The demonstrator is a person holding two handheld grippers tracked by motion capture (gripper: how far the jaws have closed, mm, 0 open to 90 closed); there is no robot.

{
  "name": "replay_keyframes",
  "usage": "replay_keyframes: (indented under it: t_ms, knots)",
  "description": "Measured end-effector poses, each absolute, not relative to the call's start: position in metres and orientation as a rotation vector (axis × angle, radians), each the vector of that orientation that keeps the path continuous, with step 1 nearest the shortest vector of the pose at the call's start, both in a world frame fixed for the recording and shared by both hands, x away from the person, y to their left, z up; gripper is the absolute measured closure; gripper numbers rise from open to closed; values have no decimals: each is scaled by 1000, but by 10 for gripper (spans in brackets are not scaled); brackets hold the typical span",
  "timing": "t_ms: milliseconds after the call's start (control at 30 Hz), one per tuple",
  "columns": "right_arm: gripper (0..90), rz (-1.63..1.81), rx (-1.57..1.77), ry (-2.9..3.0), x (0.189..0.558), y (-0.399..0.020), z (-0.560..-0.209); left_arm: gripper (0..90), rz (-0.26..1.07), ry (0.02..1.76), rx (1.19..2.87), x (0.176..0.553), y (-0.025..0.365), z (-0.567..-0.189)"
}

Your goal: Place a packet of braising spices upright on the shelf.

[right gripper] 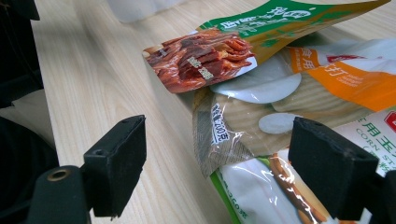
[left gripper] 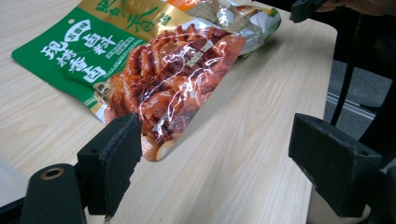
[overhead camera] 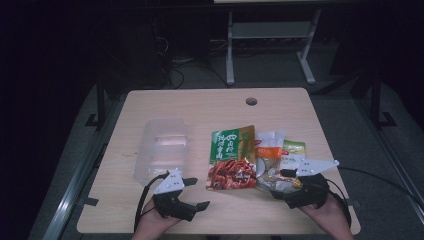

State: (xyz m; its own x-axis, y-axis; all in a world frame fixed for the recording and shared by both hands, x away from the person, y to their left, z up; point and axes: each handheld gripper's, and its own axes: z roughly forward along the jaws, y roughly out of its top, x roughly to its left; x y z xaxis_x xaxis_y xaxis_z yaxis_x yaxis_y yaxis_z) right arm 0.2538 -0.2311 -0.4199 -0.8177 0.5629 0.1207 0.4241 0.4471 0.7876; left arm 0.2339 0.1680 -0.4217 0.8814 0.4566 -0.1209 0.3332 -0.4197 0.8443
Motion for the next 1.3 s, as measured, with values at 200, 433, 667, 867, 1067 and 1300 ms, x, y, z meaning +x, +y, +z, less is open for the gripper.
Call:
replay_keyframes:
  t_ms: [200,433,667,867,1067,1300]
  knots:
    - [188,1304,872,2542,257,-230,-422,171,137,568,2046,234,168,-423]
    - [186,1317,861,2557,259,-223,-420,171,140,555,2047,231,168,-422]
    - [186,1314,830,2546,264,-212,-407,172,151,557,2042,230,168,-422]
    - [195,1302,846,2538,277,-205,-395,176,158,552,2041,230,168,-421]
    - [204,1275,888,2548,297,-202,-389,176,153,552,2048,231,166,-422]
    - [210,1230,939,2588,322,-194,-384,176,149,547,2051,231,165,-422]
